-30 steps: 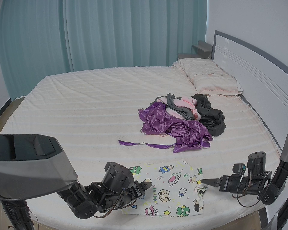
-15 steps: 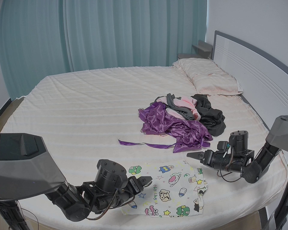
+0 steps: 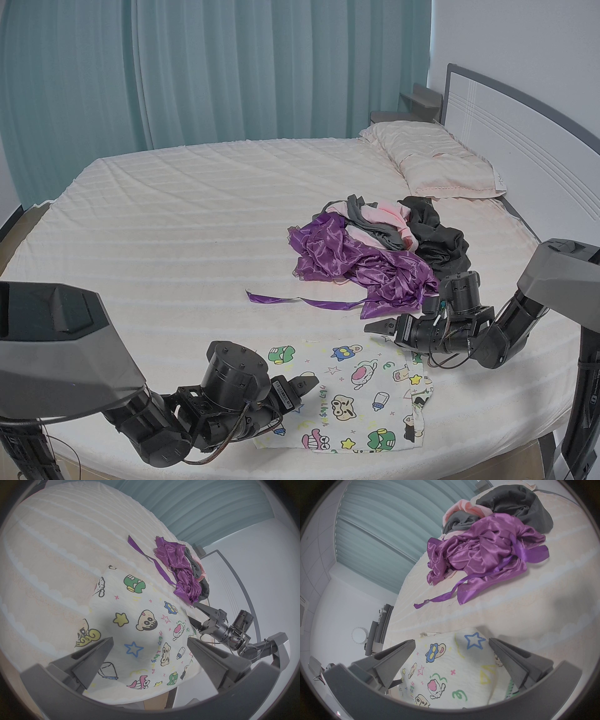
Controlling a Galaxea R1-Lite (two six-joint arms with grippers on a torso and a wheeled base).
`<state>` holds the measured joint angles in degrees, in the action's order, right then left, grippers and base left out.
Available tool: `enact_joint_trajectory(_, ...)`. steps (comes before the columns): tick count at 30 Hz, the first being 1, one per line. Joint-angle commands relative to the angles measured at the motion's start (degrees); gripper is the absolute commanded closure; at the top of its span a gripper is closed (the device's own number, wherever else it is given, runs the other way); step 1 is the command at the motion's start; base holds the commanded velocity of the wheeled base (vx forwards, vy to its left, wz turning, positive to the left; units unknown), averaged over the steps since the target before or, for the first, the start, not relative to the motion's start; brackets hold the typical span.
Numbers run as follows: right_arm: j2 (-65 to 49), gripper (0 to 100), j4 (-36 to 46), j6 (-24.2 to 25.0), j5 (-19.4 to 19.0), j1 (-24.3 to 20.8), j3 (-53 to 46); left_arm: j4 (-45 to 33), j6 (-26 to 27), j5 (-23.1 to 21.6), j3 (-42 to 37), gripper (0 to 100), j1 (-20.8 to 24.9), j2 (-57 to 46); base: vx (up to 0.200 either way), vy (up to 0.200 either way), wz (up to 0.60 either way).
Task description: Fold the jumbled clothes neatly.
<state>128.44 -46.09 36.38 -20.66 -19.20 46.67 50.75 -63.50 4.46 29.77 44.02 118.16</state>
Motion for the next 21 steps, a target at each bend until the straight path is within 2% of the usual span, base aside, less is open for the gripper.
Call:
enact_joint_trajectory(1,1.3,0,0.1,0.0,0.0,-0.9,0.6,0.1,0.0,0.0,0.1,0,0.1,0.9,0.0,0.0,0.0)
enact_joint_trajectory(6,1.6,0,0.2,0.0,0.0,-0.8,1.1,0.1,0.0,0.0,0.1,0,0.1,1.0,0.0,0.0,0.0)
enact_joint_trajectory(7,1.7,100,0.2,0.1,0.0,-0.7,1.1,0.1,0.0,0.0,0.1,0,0.1,1.0,0.0,0.0,0.0)
enact_joint_trajectory(21,1.0,100,-0.6,1.8,0.5,1.2,0.5,0.1,0.0,0.0,0.5,0,0.1,1.8,0.0,0.0,0.0)
